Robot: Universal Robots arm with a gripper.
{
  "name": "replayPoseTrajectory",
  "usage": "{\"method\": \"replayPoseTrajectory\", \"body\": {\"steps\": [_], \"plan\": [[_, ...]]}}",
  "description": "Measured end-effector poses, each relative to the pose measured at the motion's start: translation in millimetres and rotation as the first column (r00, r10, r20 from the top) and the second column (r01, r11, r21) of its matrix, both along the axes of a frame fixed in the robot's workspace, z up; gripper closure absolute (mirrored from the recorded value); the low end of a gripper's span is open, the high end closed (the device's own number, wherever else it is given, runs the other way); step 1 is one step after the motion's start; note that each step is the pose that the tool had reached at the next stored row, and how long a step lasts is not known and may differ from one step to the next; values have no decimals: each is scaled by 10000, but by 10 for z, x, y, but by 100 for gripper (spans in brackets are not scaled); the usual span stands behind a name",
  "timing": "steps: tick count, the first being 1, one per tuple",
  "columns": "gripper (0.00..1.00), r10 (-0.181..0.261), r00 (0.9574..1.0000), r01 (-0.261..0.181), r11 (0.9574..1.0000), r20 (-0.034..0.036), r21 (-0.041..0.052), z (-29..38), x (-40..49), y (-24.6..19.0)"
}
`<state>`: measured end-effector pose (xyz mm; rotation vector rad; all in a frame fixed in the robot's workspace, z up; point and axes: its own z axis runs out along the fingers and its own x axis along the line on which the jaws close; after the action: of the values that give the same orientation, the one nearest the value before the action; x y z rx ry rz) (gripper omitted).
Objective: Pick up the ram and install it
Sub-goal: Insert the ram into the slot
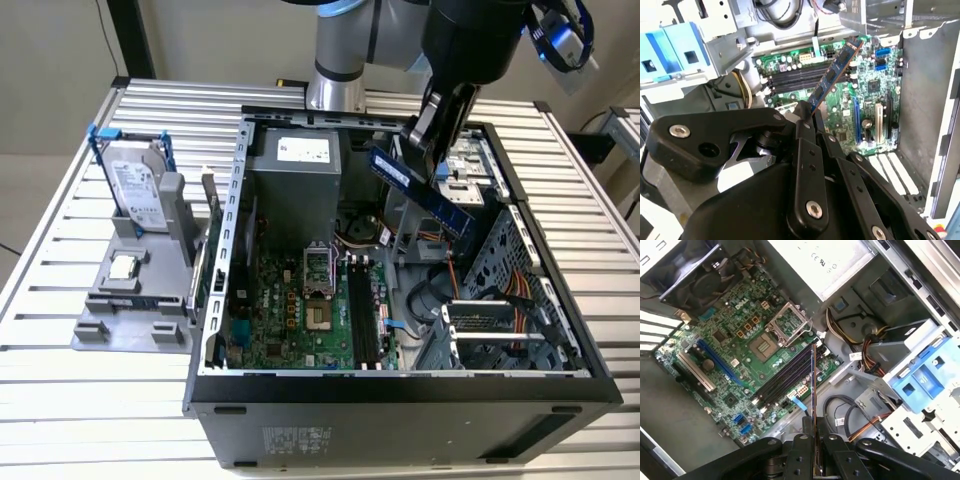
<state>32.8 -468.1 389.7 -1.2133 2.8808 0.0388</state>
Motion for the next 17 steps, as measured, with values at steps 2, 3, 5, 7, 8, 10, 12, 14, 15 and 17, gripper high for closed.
{"method": "replayPoseTrajectory", "body": {"steps": [2, 3, 5, 7, 8, 10, 12, 14, 15, 17], "plan": [[100, -113, 9999, 113, 9999, 0, 1, 0, 1, 0], [100, -169, 9999, 169, 9999, 0, 0, 0, 2, 0], [100, -286, 9996, 286, 9996, 0, 0, 0, 2, 0], [100, -407, 9992, 407, 9992, 0, 0, 0, 3, 0], [100, -468, 9989, 468, 9989, 0, 0, 0, 3, 0], [100, -584, 9983, 584, 9983, 0, 0, 0, 3, 0], [100, -707, 9975, 707, 9975, 0, 0, 0, 2, 0], [100, -824, 9966, 824, 9966, 0, -1, 0, 2, 0], [100, -887, 9961, 887, 9961, 1, 1, 0, 2, 0], [100, -1004, 9949, 1004, 9949, 0, 0, 0, 3, 0]]}}
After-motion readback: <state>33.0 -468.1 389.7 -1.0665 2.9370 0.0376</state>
